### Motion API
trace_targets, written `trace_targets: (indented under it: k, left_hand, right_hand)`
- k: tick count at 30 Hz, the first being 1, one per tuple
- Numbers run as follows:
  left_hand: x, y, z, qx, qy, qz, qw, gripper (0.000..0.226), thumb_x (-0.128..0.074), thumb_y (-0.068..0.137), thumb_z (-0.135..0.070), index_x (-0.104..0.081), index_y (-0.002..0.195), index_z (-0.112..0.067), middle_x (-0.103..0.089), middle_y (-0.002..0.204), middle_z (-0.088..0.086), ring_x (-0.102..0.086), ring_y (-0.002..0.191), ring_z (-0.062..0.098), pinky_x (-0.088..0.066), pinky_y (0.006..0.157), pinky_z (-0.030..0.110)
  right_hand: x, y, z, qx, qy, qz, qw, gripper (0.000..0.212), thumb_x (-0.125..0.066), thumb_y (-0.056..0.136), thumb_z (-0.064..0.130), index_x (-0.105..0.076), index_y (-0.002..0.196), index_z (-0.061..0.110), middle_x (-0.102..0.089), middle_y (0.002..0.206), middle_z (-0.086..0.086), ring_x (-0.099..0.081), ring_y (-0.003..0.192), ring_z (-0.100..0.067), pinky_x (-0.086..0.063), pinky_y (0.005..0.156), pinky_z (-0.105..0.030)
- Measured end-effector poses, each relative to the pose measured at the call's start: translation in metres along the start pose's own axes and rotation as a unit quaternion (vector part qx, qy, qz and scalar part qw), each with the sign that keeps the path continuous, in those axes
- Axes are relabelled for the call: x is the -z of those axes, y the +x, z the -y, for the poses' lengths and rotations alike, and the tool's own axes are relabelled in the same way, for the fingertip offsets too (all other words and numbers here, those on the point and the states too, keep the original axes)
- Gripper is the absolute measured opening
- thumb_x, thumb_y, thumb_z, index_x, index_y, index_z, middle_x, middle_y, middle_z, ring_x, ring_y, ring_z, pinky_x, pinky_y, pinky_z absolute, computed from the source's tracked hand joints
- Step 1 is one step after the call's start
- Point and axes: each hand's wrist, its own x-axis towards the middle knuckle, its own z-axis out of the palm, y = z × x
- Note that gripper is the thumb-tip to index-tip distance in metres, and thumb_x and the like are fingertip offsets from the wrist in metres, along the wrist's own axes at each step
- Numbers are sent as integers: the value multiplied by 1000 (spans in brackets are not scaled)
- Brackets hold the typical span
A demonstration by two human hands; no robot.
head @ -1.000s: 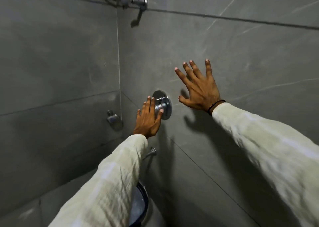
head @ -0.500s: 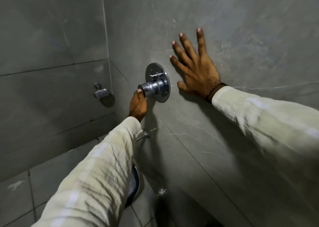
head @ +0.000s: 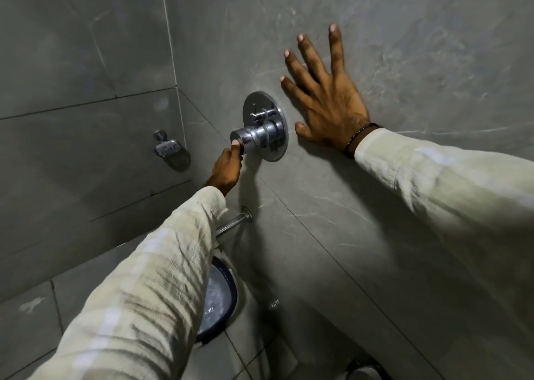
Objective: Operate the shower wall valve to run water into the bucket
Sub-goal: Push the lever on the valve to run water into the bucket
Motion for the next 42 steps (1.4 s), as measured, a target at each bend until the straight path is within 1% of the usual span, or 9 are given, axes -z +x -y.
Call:
trace_targets:
  k: [2, 4, 8, 9, 13, 17, 25, 33, 42]
  left_hand:
    - [2, 0, 1, -5, 15, 0, 1000, 78, -20, 104, -71, -60, 134, -11, -64, 115, 8, -61, 105, 29, -50, 113, 53]
    - [6, 0, 1, -6, 29, 1, 1000, 77, -21, 103, -73, -61, 128, -12, -65, 114, 9, -64, 110, 35, -51, 110, 53]
    - [12, -2, -2, 1, 50, 8, 999, 82, -22, 101, -76, -59, 131, -10, -66, 133, 20, -64, 121, 40, -50, 113, 58]
    - [13, -2, -2, 1, 55, 8, 998, 81, -23, 101, -77, -59, 131, -11, -66, 134, 20, -64, 121, 39, -51, 112, 57]
    - [17, -3, -2, -9, 67, 11, 998, 76, -27, 102, -74, -59, 126, -10, -67, 127, 18, -65, 119, 40, -53, 110, 56]
    - [17, -3, -3, -7, 67, 11, 998, 73, -28, 105, -70, -59, 128, -8, -66, 129, 21, -64, 122, 42, -52, 112, 57]
    - [16, -5, -5, 0, 71, 10, 997, 74, -26, 103, -73, -57, 130, -12, -66, 130, 18, -64, 121, 39, -50, 114, 59]
    - [16, -7, -6, -1, 73, 11, 997, 73, -26, 105, -71, -56, 133, -11, -65, 132, 18, -64, 122, 39, -49, 115, 59]
    - [20, -7, -8, -11, 103, 13, 995, 74, -27, 104, -73, -58, 129, -11, -66, 129, 17, -64, 121, 40, -49, 114, 60]
  right_hand:
    - [1, 0, 0, 1, -2, 0, 1000, 104, -11, 94, 87, 2, 178, 27, 11, 184, -19, 7, 170, -50, -3, 130, -78]
    - [1, -1, 0, 0, 0, -2, 1000, 104, -11, 94, 86, 2, 178, 27, 11, 184, -19, 7, 170, -50, -4, 130, -78]
    - [1, -1, 0, 0, 0, -4, 1000, 103, -10, 94, 86, 2, 178, 27, 11, 184, -18, 7, 170, -50, -4, 130, -78]
    - [2, 0, 0, 0, 0, -5, 1000, 103, -10, 94, 86, 2, 178, 27, 11, 184, -18, 7, 170, -50, -4, 130, -78]
    - [1, -1, 1, -1, -4, -8, 1000, 103, -10, 94, 86, 2, 178, 27, 11, 184, -18, 6, 170, -50, -5, 131, -77]
    - [1, -2, 0, 0, -7, -9, 1000, 104, -8, 93, 86, 4, 178, 27, 11, 184, -18, 6, 170, -50, -6, 131, -77]
    - [1, -2, 0, 0, -2, -7, 1000, 105, -10, 93, 88, 4, 178, 27, 12, 184, -18, 6, 170, -49, -5, 131, -76]
    - [0, -1, 0, -1, -2, -9, 1000, 105, -11, 93, 87, 3, 178, 27, 11, 184, -19, 7, 170, -50, -5, 131, -77]
    - [-1, 0, 1, -4, -3, -12, 1000, 104, -12, 94, 86, 0, 178, 27, 10, 184, -19, 7, 170, -51, -3, 130, -78]
